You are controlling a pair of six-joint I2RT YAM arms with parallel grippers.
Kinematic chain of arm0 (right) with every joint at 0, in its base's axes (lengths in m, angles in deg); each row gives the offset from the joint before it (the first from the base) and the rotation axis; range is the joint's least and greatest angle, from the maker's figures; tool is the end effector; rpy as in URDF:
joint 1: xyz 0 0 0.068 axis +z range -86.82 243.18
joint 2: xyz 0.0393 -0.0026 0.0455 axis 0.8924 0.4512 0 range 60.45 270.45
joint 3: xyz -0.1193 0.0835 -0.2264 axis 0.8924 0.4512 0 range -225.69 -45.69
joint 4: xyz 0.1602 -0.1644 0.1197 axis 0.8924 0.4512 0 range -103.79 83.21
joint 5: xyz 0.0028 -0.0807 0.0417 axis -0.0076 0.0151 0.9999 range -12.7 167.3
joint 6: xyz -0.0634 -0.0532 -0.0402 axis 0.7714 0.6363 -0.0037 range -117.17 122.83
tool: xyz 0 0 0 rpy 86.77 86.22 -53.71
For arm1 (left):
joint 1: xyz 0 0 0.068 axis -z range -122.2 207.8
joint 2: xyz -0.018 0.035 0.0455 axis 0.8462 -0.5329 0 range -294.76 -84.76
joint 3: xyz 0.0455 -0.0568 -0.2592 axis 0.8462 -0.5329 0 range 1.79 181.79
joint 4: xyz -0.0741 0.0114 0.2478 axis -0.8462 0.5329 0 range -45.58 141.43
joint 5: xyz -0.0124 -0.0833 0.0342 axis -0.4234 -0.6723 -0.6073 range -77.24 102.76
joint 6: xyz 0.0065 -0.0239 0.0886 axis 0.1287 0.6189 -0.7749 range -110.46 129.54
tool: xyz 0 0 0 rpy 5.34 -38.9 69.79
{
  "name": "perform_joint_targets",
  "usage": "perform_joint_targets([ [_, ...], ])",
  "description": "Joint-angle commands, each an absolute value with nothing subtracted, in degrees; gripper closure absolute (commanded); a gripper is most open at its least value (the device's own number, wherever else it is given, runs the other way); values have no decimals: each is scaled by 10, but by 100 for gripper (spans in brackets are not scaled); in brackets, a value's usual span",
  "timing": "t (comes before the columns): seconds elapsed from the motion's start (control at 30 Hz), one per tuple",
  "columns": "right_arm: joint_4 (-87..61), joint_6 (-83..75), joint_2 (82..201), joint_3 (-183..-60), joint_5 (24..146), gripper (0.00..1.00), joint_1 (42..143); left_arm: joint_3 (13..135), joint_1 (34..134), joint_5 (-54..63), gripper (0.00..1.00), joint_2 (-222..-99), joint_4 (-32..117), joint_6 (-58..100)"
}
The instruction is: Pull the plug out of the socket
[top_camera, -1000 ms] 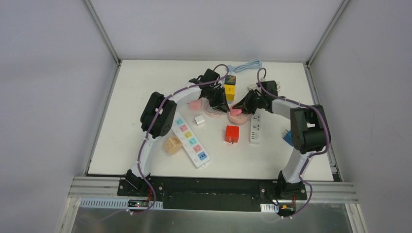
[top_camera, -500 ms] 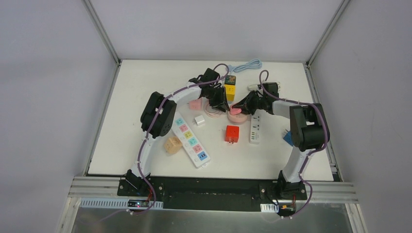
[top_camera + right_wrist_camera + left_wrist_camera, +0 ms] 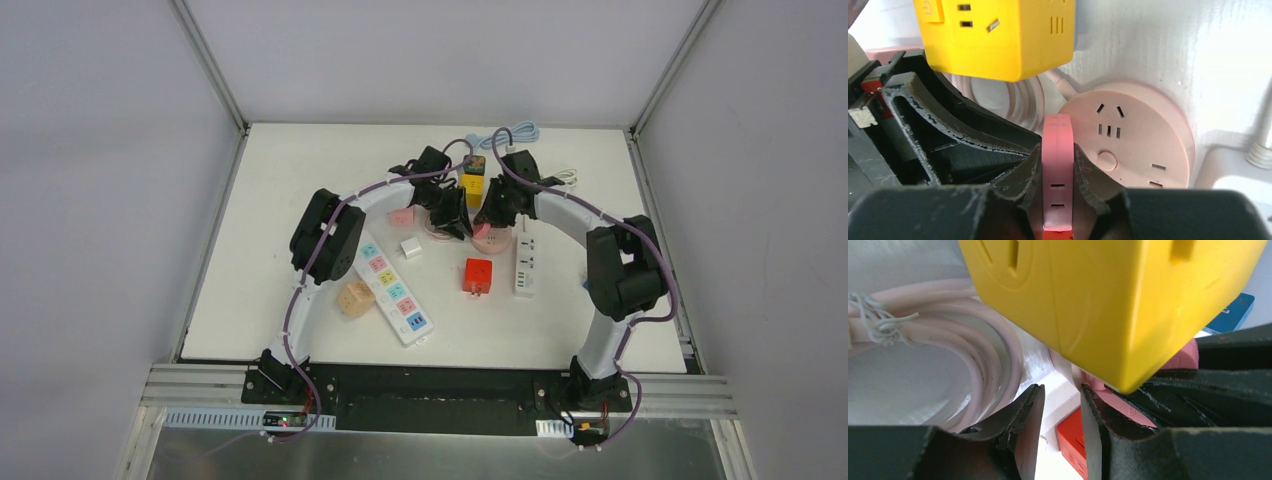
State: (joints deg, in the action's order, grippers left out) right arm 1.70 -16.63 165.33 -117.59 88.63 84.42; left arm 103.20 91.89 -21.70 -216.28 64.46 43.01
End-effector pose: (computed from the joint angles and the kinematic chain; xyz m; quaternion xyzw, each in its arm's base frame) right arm 0.3907 0.1693 0.1674 -0.0495 0.9298 0.2092 0.2987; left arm 0.4072 -0.3320 0.1296 0.1058 0.8974 -0.4125 0.1157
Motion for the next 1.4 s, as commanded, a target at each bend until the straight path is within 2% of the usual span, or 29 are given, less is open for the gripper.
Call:
perform_joint_targets([
  [0.0, 84, -153, 1633, -1242, 778, 100, 870, 1026, 930, -230, 65, -2178, 654, 437],
  [0.27, 125, -166, 1634, -1274, 717, 100, 882, 1046, 930, -238, 60, -2187, 614, 473],
  [0.57, 144, -185, 1635, -1278, 702, 100, 888, 997, 930, -251, 62, -2186, 447, 600],
  [0.8, 154, -164, 1656, -1297, 680, 100, 901, 1011, 943, -199, 66, -2202, 482, 592],
  [1.0, 164, -169, 1639, -1321, 705, 100, 904, 1021, 977, -142, 70, -2208, 528, 553],
  [1.17, 158, -192, 1630, -1332, 741, 100, 904, 984, 989, -107, 71, -2180, 533, 506],
  [1.37, 155, -208, 1617, -1362, 743, 100, 898, 972, 989, -112, 72, -2169, 552, 492],
])
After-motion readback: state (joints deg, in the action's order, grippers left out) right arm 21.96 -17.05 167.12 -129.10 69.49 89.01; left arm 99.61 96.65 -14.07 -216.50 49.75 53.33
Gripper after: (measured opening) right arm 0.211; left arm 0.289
